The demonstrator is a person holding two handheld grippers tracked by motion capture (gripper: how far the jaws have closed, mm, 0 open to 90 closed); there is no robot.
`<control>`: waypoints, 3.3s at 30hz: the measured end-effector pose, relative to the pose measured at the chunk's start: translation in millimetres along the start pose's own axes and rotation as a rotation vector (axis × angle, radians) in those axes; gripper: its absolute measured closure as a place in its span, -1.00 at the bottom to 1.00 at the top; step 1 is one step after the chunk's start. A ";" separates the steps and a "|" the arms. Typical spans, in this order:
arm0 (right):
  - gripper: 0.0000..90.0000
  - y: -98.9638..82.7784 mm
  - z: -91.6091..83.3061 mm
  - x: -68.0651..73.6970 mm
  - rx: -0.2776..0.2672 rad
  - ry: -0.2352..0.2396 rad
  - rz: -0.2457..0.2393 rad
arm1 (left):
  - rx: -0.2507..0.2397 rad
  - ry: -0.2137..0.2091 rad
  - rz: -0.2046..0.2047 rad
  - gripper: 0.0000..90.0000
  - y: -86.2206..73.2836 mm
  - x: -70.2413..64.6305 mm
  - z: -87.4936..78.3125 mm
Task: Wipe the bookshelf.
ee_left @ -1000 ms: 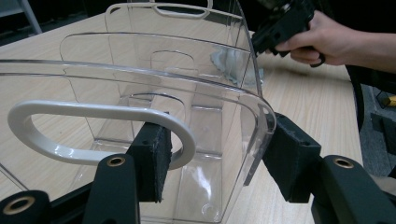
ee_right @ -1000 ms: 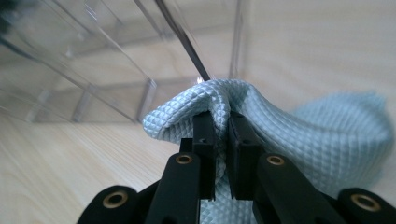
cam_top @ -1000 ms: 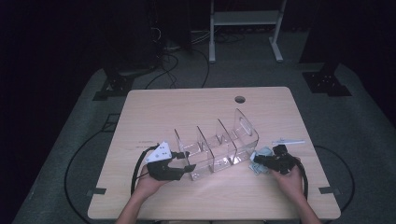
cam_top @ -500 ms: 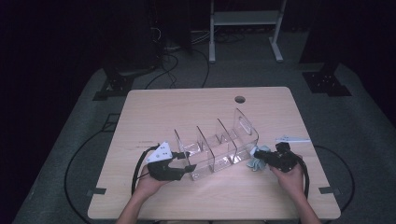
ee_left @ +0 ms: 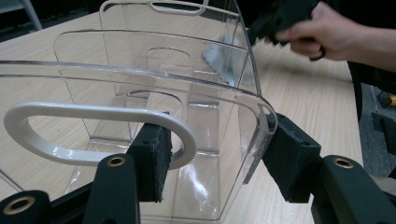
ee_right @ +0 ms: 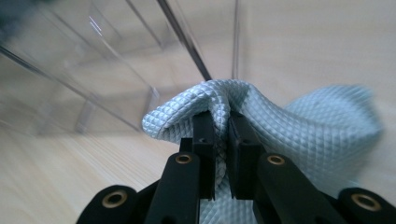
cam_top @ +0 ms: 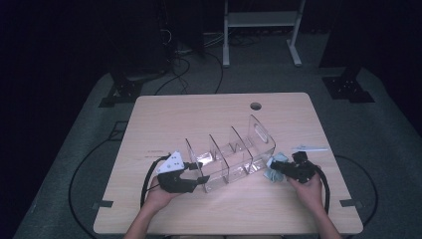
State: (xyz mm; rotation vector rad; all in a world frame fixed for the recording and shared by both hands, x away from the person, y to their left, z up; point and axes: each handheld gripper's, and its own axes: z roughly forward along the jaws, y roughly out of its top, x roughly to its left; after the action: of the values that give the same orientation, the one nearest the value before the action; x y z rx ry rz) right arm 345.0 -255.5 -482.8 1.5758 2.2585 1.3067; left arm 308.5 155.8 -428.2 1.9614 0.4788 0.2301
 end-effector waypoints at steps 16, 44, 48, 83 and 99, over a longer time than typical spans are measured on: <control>0.83 5.1 -9.6 3.2 -0.059 0.025 0.017 | -0.002 -0.002 -0.001 0.01 0.0 -1.4 0.0; 0.84 10.4 -28.3 53.9 -0.113 0.107 -0.119 | 0.004 0.009 0.003 0.01 2.1 -5.2 1.8; 0.84 22.5 -35.7 79.1 -0.148 0.155 -0.164 | 0.005 0.008 0.004 0.02 2.6 -6.9 3.2; 0.84 -4.5 37.2 56.5 0.092 0.040 -0.139 | 0.009 0.011 0.014 0.02 2.1 -8.0 5.5; 0.83 3.4 20.0 63.0 -0.008 0.068 -0.131 | 0.003 0.016 0.006 0.03 1.7 -7.9 5.6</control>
State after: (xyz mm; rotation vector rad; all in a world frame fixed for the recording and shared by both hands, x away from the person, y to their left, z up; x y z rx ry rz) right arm 328.5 -192.8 -469.6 1.3742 2.3481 1.3530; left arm 303.9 147.1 -428.6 1.9654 0.4838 0.2495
